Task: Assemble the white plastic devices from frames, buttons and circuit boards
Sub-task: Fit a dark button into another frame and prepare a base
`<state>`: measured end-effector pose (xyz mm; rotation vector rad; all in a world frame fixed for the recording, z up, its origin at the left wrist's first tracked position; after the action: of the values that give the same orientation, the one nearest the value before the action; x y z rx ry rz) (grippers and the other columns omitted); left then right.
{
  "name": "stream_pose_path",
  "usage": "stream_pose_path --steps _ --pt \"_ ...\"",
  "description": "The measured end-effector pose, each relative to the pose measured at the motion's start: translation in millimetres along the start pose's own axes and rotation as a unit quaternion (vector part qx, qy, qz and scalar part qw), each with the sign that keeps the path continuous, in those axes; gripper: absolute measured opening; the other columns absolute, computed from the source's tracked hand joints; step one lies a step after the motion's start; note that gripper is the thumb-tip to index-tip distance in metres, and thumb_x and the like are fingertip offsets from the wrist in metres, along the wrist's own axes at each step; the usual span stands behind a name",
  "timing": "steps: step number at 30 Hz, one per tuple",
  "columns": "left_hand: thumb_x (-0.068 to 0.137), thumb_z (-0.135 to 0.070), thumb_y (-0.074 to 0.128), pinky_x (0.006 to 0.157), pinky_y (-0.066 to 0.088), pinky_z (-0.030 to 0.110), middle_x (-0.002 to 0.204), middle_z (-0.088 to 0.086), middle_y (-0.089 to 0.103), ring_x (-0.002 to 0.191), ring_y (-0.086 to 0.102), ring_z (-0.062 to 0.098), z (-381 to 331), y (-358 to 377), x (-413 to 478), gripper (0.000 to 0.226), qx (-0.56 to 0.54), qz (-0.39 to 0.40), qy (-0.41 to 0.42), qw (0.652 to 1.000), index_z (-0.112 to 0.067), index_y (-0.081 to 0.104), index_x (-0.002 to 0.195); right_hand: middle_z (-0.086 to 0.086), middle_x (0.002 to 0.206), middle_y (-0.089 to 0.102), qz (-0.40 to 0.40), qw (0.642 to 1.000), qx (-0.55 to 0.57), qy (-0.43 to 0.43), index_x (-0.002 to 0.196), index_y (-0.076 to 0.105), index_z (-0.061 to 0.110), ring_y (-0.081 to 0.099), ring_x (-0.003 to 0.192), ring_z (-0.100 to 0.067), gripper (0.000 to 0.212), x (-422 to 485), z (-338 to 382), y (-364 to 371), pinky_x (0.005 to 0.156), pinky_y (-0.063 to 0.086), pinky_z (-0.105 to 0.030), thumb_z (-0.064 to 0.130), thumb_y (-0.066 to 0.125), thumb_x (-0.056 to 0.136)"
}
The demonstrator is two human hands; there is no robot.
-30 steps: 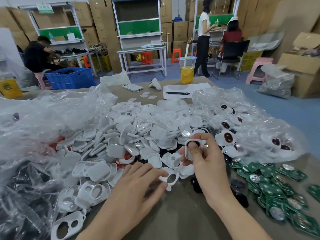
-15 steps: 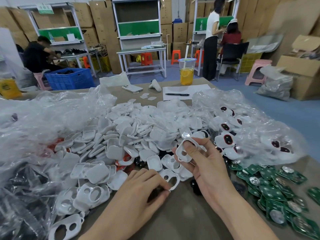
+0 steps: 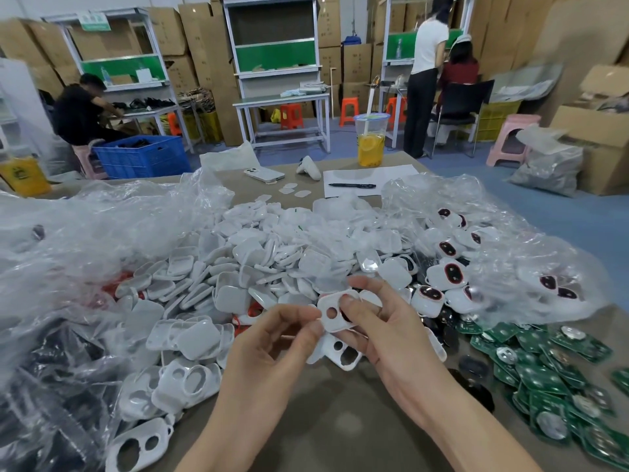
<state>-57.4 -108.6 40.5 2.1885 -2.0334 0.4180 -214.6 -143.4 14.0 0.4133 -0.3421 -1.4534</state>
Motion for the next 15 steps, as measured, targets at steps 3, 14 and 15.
stream_pose_path --steps 3,14,15 --pt "0.084 -0.033 0.079 0.078 0.050 0.013 0.101 -0.008 0.068 0.089 0.070 0.010 0 0 1 0.006 0.023 -0.014 0.017 0.999 -0.034 0.075 0.088 -0.014 0.096 0.077 0.035 0.999 -0.017 -0.004 0.100 0.077 0.023 0.076 0.090 -0.021 0.018 -4 2 8 0.073 0.058 -0.021 0.025 0.072 0.083" --pt "0.092 -0.015 0.070 0.058 0.045 0.014 0.077 -0.007 0.067 0.064 0.058 0.010 9 1 -1 0.023 0.035 -0.013 -0.014 0.999 -0.036 0.061 0.087 0.004 0.091 0.072 0.056 0.994 -0.091 -0.036 0.099 0.079 0.026 0.068 0.087 -0.010 0.015 -7 -1 16 0.076 0.056 -0.021 0.017 0.068 0.092" --pt "0.093 -0.013 0.069 0.057 0.046 0.016 0.076 -0.006 0.067 0.064 0.058 0.011 9 2 0 0.027 0.016 -0.008 -0.023 1.000 -0.037 0.059 0.086 0.000 0.093 0.073 0.057 0.994 -0.087 -0.035 0.099 0.079 0.026 0.069 0.088 -0.012 0.013 -8 -1 16 0.076 0.056 -0.021 0.020 0.070 0.091"
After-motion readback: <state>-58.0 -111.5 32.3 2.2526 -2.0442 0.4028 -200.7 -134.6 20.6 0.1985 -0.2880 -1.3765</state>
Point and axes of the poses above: each hand's wrist, its own x-axis towards the middle knuckle, its own y-axis out of the palm, z = x × y, the point moved 7 cm from there along x, towards the middle knuckle
